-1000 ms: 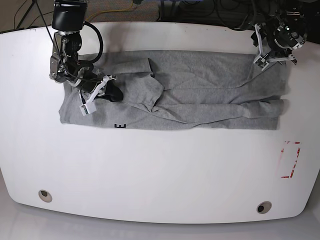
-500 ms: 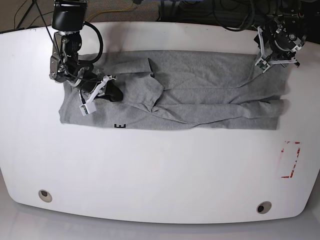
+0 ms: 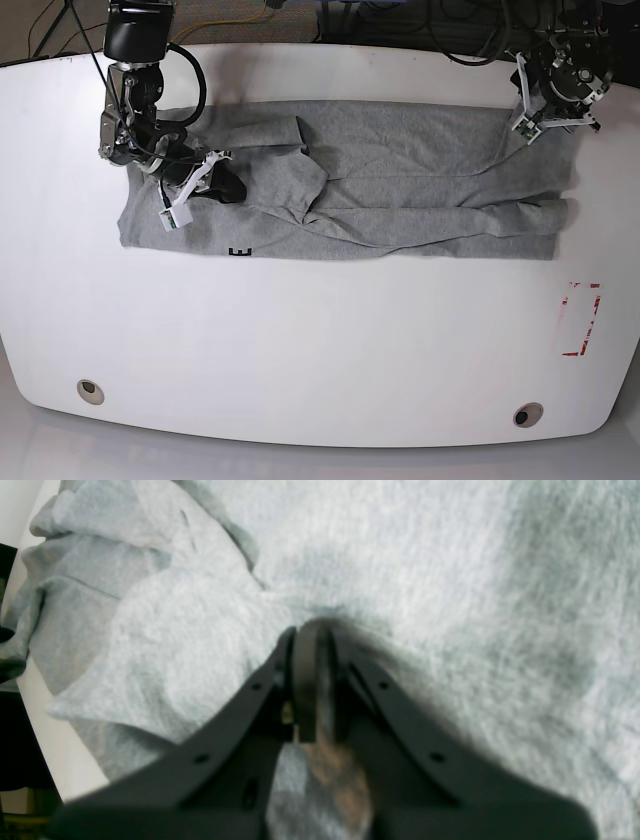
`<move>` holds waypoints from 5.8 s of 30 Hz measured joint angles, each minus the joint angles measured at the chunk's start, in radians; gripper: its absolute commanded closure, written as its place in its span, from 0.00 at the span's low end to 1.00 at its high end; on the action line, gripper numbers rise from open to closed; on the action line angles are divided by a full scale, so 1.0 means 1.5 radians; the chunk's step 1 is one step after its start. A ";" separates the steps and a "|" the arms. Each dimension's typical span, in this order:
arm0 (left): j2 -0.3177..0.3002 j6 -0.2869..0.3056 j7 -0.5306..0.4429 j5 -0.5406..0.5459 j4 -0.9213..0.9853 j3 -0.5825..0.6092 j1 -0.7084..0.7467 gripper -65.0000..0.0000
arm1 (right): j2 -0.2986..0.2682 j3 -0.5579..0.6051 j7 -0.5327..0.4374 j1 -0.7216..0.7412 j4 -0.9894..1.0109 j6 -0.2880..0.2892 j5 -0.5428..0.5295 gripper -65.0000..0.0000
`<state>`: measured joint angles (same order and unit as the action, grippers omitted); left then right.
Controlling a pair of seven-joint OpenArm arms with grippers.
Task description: Layout the t-shirt on the table in an organized manner, then fold the t-shirt properly
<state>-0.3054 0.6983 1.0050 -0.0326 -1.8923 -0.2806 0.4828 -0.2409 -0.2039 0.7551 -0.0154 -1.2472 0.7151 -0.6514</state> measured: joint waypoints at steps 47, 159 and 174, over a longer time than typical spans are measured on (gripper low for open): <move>-0.018 0.002 0.035 -0.001 -0.006 -0.058 -0.176 0.93 | 0.003 -0.030 0.015 -0.004 0.000 0.008 -0.002 0.92; -0.069 -0.001 0.073 0.449 0.415 -0.277 -0.359 0.50 | 0.018 -0.021 0.007 -0.003 0.000 0.004 0.000 0.92; -0.070 -0.001 0.033 0.454 0.541 -0.208 -0.425 0.50 | 0.020 -0.017 0.005 -0.002 0.000 0.000 0.000 0.92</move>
<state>-0.4103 0.6971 1.0546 0.6491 -1.0809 -0.5922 -0.1543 -0.2104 -0.2291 0.7631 -0.0177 -1.2472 0.7151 -0.6518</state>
